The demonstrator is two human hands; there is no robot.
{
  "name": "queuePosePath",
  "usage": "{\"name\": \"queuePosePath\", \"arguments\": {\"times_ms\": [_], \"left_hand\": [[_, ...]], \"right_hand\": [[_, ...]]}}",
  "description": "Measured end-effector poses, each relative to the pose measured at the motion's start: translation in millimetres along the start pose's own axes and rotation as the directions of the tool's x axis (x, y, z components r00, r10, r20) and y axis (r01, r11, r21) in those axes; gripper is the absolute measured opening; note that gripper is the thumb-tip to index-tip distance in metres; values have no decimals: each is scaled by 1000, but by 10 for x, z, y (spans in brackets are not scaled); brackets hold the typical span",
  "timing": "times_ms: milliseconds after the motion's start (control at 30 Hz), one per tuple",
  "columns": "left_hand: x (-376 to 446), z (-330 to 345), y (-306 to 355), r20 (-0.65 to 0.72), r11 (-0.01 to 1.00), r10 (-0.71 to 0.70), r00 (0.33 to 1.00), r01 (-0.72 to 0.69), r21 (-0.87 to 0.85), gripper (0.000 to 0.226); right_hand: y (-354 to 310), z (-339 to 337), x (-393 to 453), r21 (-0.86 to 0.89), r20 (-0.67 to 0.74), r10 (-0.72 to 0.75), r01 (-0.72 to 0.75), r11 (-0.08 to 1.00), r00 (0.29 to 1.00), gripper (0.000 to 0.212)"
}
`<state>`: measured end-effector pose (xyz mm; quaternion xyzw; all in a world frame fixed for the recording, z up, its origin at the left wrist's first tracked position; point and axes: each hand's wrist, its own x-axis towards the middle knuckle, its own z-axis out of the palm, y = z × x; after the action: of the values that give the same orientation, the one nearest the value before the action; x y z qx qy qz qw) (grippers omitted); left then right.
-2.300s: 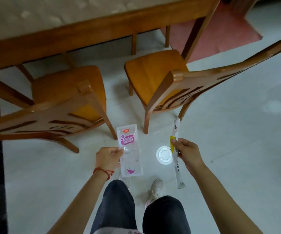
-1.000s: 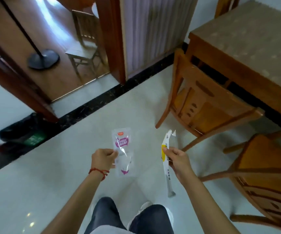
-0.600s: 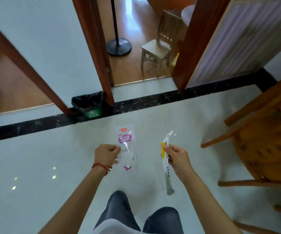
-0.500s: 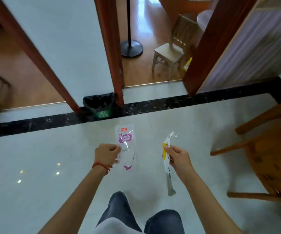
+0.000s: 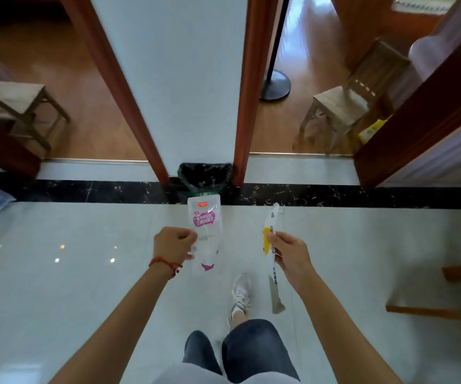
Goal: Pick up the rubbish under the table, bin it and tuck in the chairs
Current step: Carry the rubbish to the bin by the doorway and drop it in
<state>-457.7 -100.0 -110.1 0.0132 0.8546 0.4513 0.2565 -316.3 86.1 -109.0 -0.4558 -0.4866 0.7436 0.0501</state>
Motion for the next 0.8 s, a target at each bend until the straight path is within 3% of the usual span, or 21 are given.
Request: {"name": "queuePosePath", "arguments": {"times_ms": [400,700,800], "left_hand": [[1395,-47,543,-65,995,-99,993,99,2,18],[2781,-252,604,35,986,-168,985,168,26,15],[3210,-281,619,48,984,-176,983,174,48,11]], "right_hand": [[-863,653,1478,-66,45,111,-108,992,993,6],[-954,1357,2479,-48,-32,165,-166,985,986,16],[-955,1589,2805,-10,-38,207,-208,978,978,11]]}}
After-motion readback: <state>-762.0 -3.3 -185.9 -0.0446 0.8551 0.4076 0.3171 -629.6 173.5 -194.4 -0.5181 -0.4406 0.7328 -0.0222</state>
